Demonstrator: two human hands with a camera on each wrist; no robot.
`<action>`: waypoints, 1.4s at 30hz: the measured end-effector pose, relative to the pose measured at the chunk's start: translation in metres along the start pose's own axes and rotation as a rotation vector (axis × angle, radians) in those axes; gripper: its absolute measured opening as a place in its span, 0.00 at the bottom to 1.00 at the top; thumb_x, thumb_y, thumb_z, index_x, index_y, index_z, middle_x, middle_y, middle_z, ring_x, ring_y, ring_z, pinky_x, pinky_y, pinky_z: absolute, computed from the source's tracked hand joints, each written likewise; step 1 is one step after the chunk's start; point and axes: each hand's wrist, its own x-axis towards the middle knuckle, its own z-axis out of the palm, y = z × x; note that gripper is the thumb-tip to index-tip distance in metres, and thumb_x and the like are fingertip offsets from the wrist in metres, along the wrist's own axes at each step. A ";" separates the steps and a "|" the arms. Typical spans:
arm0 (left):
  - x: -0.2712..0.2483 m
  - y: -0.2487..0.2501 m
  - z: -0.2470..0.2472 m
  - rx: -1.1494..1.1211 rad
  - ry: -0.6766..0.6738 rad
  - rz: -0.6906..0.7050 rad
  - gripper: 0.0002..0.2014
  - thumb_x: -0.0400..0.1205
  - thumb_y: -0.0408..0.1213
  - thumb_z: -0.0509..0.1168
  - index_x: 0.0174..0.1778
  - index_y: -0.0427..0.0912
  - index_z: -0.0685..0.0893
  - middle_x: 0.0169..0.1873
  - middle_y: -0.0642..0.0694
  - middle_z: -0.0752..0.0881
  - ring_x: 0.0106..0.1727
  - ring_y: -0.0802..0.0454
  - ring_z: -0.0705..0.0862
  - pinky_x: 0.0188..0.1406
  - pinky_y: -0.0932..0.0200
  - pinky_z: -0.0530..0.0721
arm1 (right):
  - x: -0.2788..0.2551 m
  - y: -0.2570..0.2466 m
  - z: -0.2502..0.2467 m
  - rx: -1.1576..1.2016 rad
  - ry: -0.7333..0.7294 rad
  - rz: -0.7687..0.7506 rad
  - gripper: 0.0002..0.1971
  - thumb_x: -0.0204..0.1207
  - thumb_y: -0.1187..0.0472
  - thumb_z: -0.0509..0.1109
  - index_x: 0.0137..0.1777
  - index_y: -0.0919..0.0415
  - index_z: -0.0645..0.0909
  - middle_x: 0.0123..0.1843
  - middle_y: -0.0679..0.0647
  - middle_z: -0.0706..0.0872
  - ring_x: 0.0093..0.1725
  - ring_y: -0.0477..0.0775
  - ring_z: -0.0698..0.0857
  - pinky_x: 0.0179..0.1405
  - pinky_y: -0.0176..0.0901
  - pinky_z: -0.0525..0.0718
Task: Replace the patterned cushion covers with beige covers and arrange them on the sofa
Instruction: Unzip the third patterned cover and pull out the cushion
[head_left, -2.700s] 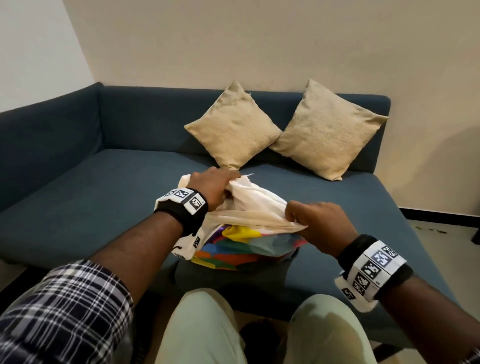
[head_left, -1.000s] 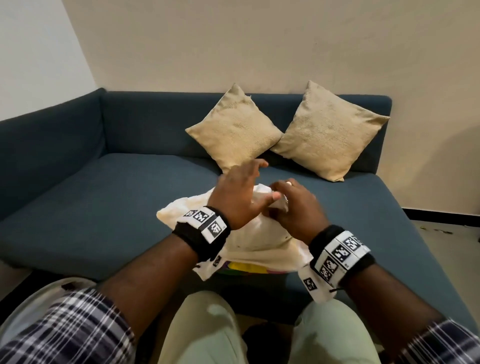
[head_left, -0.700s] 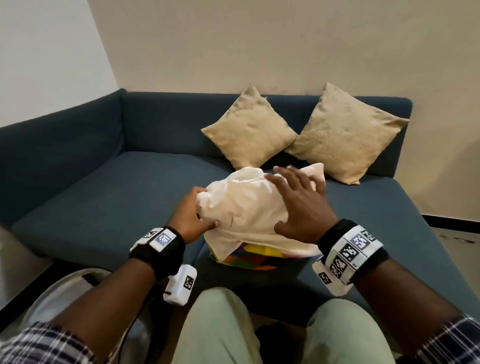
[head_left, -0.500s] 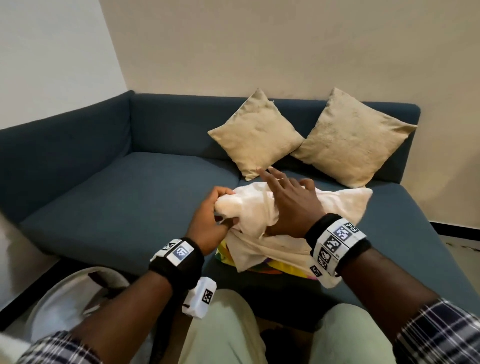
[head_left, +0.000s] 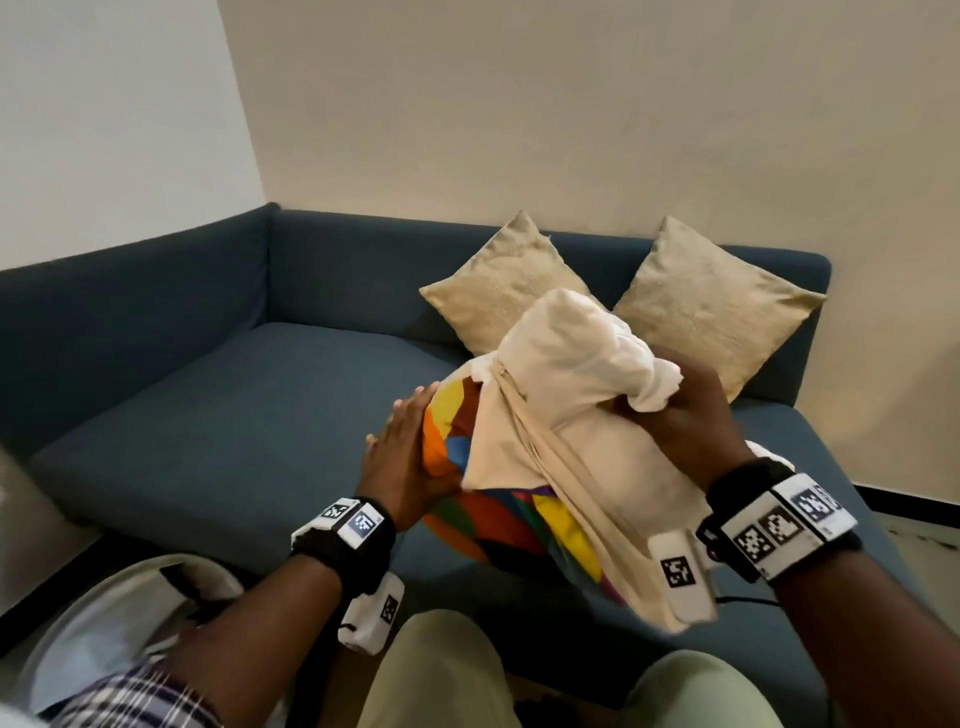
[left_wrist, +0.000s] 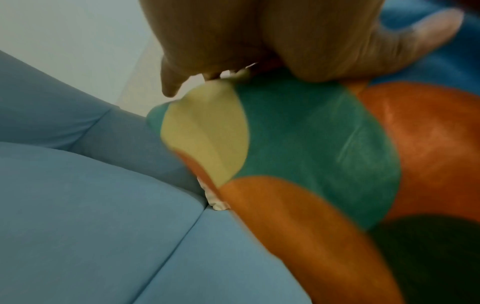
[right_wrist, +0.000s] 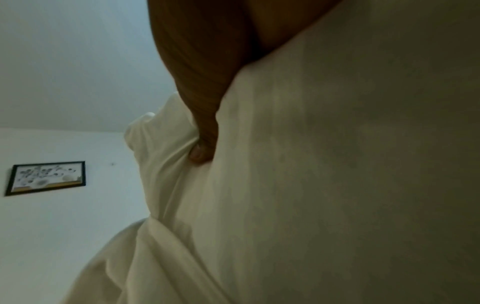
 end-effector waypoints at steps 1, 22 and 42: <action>0.001 -0.006 0.000 -0.040 0.029 -0.008 0.50 0.70 0.79 0.57 0.86 0.62 0.51 0.86 0.52 0.60 0.87 0.46 0.58 0.82 0.27 0.57 | -0.002 0.002 -0.004 0.038 0.019 0.014 0.13 0.71 0.69 0.81 0.55 0.66 0.89 0.51 0.56 0.93 0.51 0.51 0.91 0.50 0.48 0.88; 0.035 -0.068 -0.060 -0.248 0.566 -0.666 0.25 0.93 0.38 0.48 0.62 0.18 0.83 0.63 0.17 0.81 0.65 0.21 0.79 0.65 0.39 0.72 | -0.043 0.006 -0.050 0.295 0.364 0.296 0.08 0.78 0.69 0.75 0.49 0.53 0.87 0.46 0.47 0.93 0.51 0.47 0.91 0.48 0.40 0.90; -0.018 0.043 0.049 -1.424 -0.439 -0.993 0.30 0.84 0.61 0.52 0.54 0.37 0.86 0.47 0.32 0.90 0.50 0.34 0.85 0.52 0.38 0.80 | -0.030 0.010 -0.020 0.639 0.775 0.653 0.32 0.68 0.36 0.81 0.69 0.50 0.82 0.60 0.45 0.91 0.55 0.44 0.91 0.53 0.47 0.92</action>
